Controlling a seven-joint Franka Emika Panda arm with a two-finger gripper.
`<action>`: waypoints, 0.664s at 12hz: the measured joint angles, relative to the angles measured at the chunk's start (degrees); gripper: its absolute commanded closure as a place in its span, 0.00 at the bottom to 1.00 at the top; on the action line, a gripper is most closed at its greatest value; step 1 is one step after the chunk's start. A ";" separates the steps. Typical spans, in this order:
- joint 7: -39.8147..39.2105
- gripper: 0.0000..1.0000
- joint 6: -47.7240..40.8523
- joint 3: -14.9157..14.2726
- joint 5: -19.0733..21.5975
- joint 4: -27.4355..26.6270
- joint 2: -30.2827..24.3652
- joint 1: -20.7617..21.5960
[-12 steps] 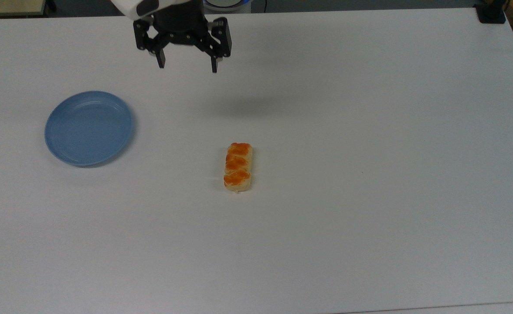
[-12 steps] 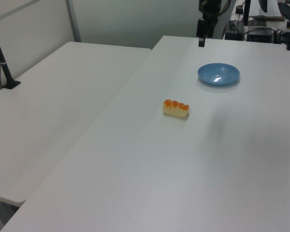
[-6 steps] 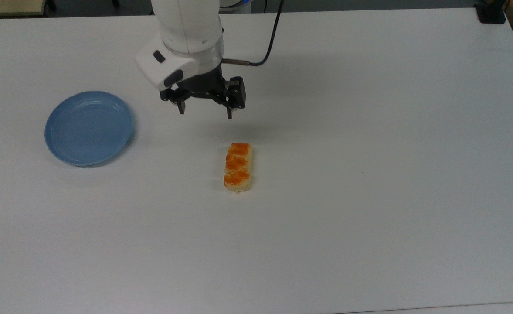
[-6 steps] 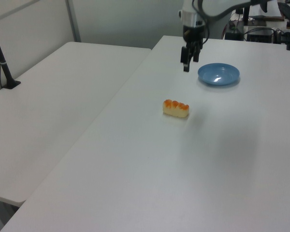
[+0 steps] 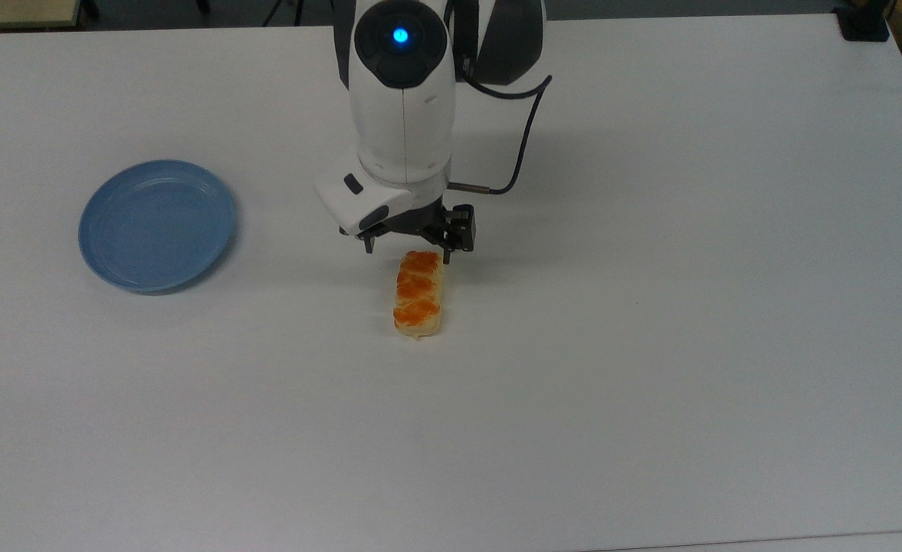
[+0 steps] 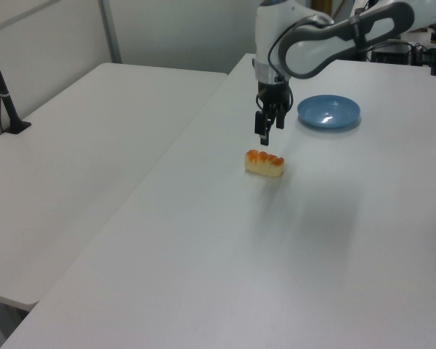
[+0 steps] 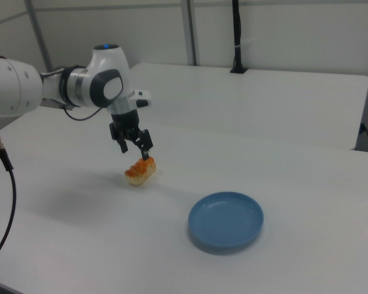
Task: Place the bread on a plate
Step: 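Close the gripper on the bread roll and lift it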
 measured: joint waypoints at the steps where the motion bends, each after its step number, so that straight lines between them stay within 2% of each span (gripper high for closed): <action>1: 0.32 0.00 1.73 0.00 0.00 0.00 1.82 0.45; 2: 0.53 0.00 2.58 0.00 -0.01 0.01 2.89 0.67; 4: 0.67 0.19 4.19 -0.01 -0.01 0.04 5.29 0.88; 6: 0.67 0.61 4.43 -0.05 -0.07 0.12 6.21 0.89; 7: 0.67 0.74 4.43 -0.08 -0.15 0.20 6.21 0.89; 8: 0.67 0.77 4.43 -0.14 -0.24 0.21 6.21 0.88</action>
